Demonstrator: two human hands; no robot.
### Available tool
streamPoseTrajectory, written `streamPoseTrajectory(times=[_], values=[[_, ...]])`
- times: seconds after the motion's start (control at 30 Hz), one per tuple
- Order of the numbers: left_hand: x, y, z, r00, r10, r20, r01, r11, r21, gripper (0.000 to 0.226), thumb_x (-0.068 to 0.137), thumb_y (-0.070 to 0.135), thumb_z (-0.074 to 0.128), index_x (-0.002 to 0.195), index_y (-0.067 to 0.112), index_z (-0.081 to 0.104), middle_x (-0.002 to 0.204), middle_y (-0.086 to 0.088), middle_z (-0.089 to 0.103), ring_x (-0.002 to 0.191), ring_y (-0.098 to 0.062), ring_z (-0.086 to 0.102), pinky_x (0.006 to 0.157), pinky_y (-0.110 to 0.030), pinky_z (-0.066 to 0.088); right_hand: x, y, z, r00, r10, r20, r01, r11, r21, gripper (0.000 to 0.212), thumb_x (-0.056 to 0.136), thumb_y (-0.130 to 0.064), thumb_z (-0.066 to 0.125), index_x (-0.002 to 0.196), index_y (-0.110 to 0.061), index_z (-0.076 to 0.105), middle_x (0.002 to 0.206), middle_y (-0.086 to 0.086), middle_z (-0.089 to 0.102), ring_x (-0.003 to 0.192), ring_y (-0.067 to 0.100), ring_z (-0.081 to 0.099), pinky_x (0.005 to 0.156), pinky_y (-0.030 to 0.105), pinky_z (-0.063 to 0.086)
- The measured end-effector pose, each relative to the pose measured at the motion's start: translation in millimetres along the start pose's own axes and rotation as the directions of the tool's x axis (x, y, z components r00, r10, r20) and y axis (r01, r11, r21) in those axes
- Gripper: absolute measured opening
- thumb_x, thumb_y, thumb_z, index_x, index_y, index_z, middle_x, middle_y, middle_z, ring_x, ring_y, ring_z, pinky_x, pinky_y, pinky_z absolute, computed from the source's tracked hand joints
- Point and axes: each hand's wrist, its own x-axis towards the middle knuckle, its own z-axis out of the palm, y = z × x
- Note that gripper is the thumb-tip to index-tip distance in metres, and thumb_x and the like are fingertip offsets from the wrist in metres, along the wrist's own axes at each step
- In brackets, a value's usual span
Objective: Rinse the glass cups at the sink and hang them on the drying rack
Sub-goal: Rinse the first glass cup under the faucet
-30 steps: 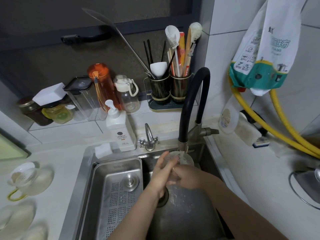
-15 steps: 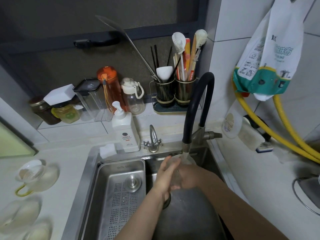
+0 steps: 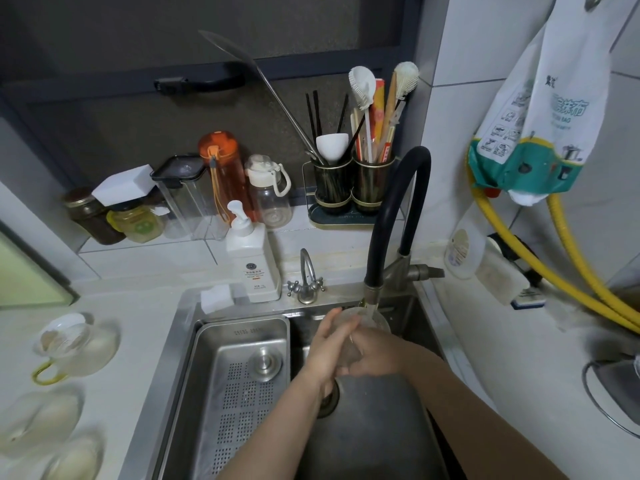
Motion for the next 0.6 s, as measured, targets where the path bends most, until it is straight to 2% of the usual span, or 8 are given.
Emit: streamPoseTrajectory(times=[0.1, 0.17, 0.23, 0.3, 0.37, 0.43, 0.5, 0.6], values=[[-1, 1, -3, 1.000, 0.003, -0.011, -0.003, 0.999, 0.032, 0.058, 0.081, 0.037, 0.070, 0.133, 0.033, 0.046, 0.090, 0.004, 0.065, 0.072, -0.010, 0.066, 0.055, -0.027, 0.054, -7, 14, 0, 0.991, 0.077, 0.111, -0.056, 0.983, -0.177, 0.030, 0.091, -0.013, 0.051, 0.118, 0.000, 0.056, 0.118, 0.018, 0.060, 0.111, 0.029, 0.056, 0.086, 0.023, 0.042], [-4, 0, 3, 1.000, -0.015, -0.005, 0.015, 1.000, 0.022, 0.059, 0.081, 0.039, 0.070, 0.134, 0.033, 0.044, 0.104, 0.006, 0.064, 0.085, -0.011, 0.065, 0.064, -0.033, 0.057, 1, 12, 8, 0.981, 0.194, 0.002, -0.182, 0.925, -0.334, 0.031, 0.090, -0.017, 0.053, 0.119, -0.004, 0.057, 0.120, 0.015, 0.060, 0.111, 0.029, 0.057, 0.085, 0.031, 0.043], [-6, -1, 9, 0.999, -0.038, 0.005, 0.038, 0.999, -0.025, 0.055, 0.082, 0.037, 0.069, 0.132, 0.033, 0.046, 0.105, 0.005, 0.064, 0.087, -0.012, 0.065, 0.071, -0.037, 0.058, 8, 2, 18, 0.978, 0.198, -0.062, -0.203, 0.844, -0.497, 0.043, 0.086, -0.013, 0.060, 0.127, -0.005, 0.050, 0.129, 0.014, 0.053, 0.114, 0.025, 0.049, 0.089, 0.025, 0.041], [-4, -1, 9, 0.999, -0.034, 0.006, 0.034, 0.999, -0.038, 0.053, 0.083, 0.035, 0.068, 0.132, 0.032, 0.048, 0.103, 0.003, 0.067, 0.087, -0.010, 0.066, 0.078, -0.037, 0.056, 11, 1, 20, 0.999, 0.038, 0.001, -0.036, 0.938, -0.345, 0.055, 0.083, -0.006, 0.063, 0.134, -0.004, 0.041, 0.132, 0.011, 0.048, 0.124, 0.020, 0.043, 0.098, 0.018, 0.035], [-3, 2, 2, 1.000, -0.009, 0.011, 0.009, 1.000, 0.015, 0.052, 0.083, 0.037, 0.068, 0.131, 0.034, 0.048, 0.098, 0.005, 0.068, 0.080, -0.008, 0.066, 0.066, -0.030, 0.055, 5, 11, 7, 0.996, -0.028, 0.081, 0.033, 0.998, -0.062, 0.054, 0.082, -0.005, 0.062, 0.132, -0.005, 0.042, 0.127, 0.012, 0.054, 0.120, 0.022, 0.050, 0.100, 0.027, 0.041], [-1, 1, -3, 1.000, -0.001, 0.002, 0.001, 0.999, 0.052, 0.057, 0.081, 0.040, 0.069, 0.132, 0.035, 0.046, 0.102, 0.006, 0.066, 0.081, -0.011, 0.067, 0.058, -0.029, 0.055, -3, 20, -2, 0.990, 0.001, 0.144, 0.024, 0.985, -0.172, 0.040, 0.085, -0.010, 0.058, 0.124, -0.004, 0.050, 0.120, 0.017, 0.059, 0.113, 0.029, 0.056, 0.098, 0.036, 0.045], [-3, -2, -1, 1.000, -0.012, 0.003, 0.012, 0.998, 0.055, 0.058, 0.080, 0.041, 0.070, 0.133, 0.034, 0.046, 0.105, 0.006, 0.064, 0.083, -0.012, 0.069, 0.064, -0.035, 0.059, 2, 21, 3, 0.991, 0.096, 0.092, -0.064, 0.952, -0.299, 0.036, 0.089, -0.014, 0.054, 0.124, -0.004, 0.052, 0.124, 0.016, 0.057, 0.116, 0.029, 0.053, 0.097, 0.031, 0.040], [-5, -5, 7, 0.999, -0.034, 0.012, 0.034, 0.999, -0.014, 0.048, 0.083, 0.039, 0.068, 0.127, 0.034, 0.050, 0.097, 0.006, 0.068, 0.069, -0.005, 0.070, 0.061, -0.033, 0.056, 16, 20, 7, 0.997, 0.071, -0.003, -0.071, 0.982, -0.178, 0.053, 0.082, -0.014, 0.063, 0.132, -0.009, 0.046, 0.131, 0.008, 0.053, 0.124, 0.023, 0.049, 0.100, 0.029, 0.038]])
